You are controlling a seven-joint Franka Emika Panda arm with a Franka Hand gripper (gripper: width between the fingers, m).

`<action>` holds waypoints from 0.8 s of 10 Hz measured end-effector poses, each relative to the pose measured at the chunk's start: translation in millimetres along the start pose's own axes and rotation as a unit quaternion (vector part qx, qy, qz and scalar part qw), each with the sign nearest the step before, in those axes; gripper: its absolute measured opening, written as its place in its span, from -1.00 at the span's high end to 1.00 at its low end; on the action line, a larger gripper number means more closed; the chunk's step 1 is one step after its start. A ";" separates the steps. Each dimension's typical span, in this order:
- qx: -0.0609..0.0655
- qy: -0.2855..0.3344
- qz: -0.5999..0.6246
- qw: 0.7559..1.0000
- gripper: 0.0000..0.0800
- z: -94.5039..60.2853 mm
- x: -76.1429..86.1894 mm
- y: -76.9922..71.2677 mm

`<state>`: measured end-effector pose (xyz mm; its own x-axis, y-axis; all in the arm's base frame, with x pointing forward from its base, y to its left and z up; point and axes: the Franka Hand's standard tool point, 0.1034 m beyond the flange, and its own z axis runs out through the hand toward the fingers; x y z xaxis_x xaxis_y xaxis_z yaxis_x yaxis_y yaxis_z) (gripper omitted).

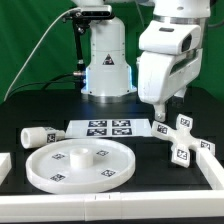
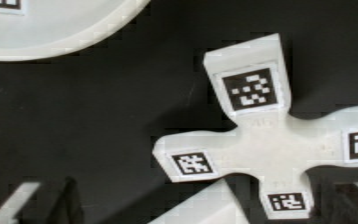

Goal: Assemble round table

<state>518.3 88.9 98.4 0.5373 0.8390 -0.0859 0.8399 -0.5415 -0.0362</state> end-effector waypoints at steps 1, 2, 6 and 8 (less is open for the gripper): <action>0.000 0.000 0.003 1.000 -0.62 0.0 0.0 0.0; 0.000 0.000 0.003 1.000 -0.62 0.0 0.0 0.0; 0.001 -0.003 0.065 0.998 -0.62 2.4 4.4 -7.7; -0.004 -0.005 0.158 0.987 -0.62 0.5 20.2 -22.4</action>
Offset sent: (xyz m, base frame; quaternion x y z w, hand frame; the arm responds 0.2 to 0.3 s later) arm 0.0000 0.0000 0.0000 0.0000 0.0000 0.0000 1.0000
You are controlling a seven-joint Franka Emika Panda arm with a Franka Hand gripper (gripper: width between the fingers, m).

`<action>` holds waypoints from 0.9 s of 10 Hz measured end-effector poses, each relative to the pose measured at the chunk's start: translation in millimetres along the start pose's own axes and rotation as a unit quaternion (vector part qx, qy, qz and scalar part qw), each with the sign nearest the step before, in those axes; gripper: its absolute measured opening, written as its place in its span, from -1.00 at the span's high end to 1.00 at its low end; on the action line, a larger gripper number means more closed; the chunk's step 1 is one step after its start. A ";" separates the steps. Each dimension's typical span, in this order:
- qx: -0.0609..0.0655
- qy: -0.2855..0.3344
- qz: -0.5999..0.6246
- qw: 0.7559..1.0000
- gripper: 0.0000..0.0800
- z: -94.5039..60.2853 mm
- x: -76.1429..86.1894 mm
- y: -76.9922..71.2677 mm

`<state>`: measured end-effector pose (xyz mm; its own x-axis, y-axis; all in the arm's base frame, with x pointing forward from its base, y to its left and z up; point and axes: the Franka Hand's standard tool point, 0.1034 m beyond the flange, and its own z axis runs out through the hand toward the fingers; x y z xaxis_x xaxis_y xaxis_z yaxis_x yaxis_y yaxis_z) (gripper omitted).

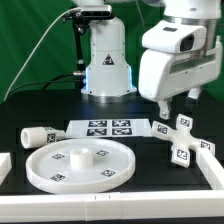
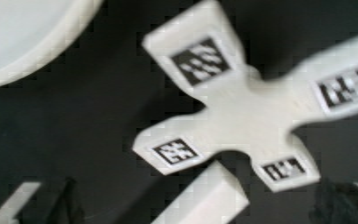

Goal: Assemble round table

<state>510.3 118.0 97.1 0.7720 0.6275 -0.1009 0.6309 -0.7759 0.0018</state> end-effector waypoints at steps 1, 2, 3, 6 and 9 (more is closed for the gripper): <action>-0.001 0.001 0.020 1.000 -0.62 -0.2 2.7 -5.4; 0.000 0.010 0.022 1.000 -0.62 1.4 2.9 -5.4; 0.001 0.010 0.022 1.000 -0.62 1.8 2.9 -5.4; 0.000 0.002 0.024 1.000 -0.62 2.2 1.3 -5.6; -0.024 -0.067 0.069 0.995 -0.62 6.0 12.7 -3.7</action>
Offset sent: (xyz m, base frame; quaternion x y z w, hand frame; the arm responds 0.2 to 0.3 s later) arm 0.0000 0.0000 0.0000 0.0000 0.0000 0.0000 1.0000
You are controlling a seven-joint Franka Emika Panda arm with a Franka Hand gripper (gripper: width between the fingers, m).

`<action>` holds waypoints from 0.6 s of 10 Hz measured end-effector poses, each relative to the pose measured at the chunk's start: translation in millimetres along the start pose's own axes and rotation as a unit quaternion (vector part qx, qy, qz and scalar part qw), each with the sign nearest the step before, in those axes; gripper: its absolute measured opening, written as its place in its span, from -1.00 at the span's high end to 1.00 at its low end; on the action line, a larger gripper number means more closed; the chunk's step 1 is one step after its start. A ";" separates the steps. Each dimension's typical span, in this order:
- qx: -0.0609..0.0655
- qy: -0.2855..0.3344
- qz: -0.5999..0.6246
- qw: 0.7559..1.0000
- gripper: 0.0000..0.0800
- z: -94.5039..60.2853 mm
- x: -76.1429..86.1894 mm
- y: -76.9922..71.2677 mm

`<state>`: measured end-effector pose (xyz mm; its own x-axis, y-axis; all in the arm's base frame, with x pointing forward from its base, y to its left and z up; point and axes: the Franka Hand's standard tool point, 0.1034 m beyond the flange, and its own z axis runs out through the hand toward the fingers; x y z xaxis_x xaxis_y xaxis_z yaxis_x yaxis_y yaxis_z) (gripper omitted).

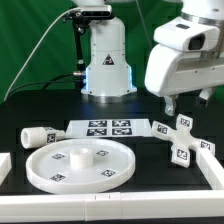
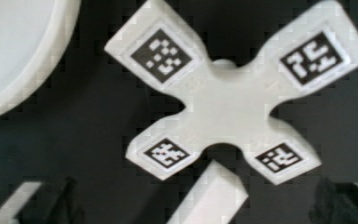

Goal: Assemble round table

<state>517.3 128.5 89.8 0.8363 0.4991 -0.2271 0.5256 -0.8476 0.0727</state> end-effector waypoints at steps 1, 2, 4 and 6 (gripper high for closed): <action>0.003 0.000 0.001 1.000 -0.62 6.4 1.3 1.3; 0.002 0.002 0.001 1.000 -0.62 4.1 1.7 1.6; 0.002 0.002 0.001 1.000 -0.62 4.5 1.9 1.1; 0.002 0.001 0.001 1.000 -0.62 5.4 1.7 0.7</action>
Offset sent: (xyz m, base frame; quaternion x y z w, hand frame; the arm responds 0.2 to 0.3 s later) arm 0.0000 0.0000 0.0000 0.0000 0.0000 0.0000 1.0000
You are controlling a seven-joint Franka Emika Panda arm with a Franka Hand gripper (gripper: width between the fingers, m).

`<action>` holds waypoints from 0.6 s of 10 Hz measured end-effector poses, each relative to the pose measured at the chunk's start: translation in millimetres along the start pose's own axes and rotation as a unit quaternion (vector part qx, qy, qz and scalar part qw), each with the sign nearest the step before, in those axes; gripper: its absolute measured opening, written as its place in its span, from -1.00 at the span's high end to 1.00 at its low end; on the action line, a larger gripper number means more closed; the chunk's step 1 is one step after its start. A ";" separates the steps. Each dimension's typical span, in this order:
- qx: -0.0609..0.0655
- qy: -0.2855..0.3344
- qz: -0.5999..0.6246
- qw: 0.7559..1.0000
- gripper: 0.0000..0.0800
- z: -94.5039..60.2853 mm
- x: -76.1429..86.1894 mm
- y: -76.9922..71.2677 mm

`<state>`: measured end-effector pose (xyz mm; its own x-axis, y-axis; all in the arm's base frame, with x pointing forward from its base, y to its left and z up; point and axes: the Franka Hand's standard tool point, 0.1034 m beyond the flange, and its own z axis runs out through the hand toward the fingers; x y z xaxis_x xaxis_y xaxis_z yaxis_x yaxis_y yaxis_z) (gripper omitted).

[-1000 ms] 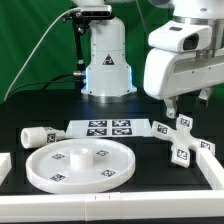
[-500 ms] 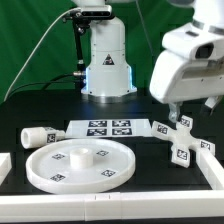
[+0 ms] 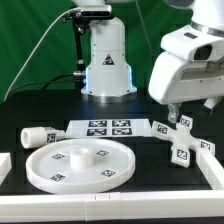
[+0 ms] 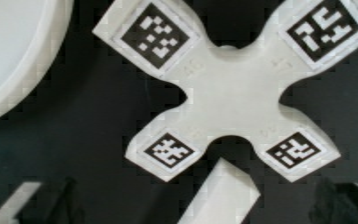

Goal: Assemble round table

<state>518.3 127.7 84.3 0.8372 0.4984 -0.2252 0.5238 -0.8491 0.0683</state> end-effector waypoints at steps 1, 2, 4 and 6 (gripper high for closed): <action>-0.016 -0.030 0.041 0.999 -0.62 5.7 -4.8 -4.7; -0.034 -0.053 0.055 0.996 -0.62 10.9 0.5 -10.5; -0.029 -0.043 0.038 0.998 -0.62 20.4 1.9 -3.6; -0.029 -0.043 0.035 0.998 -0.62 20.5 2.6 -5.9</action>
Offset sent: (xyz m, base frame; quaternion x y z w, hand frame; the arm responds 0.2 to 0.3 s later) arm 0.0000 0.0000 0.0000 0.0000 0.0000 0.0000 1.0000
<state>514.1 130.5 63.4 0.8571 0.4184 -0.3005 0.4739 -0.8691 0.1419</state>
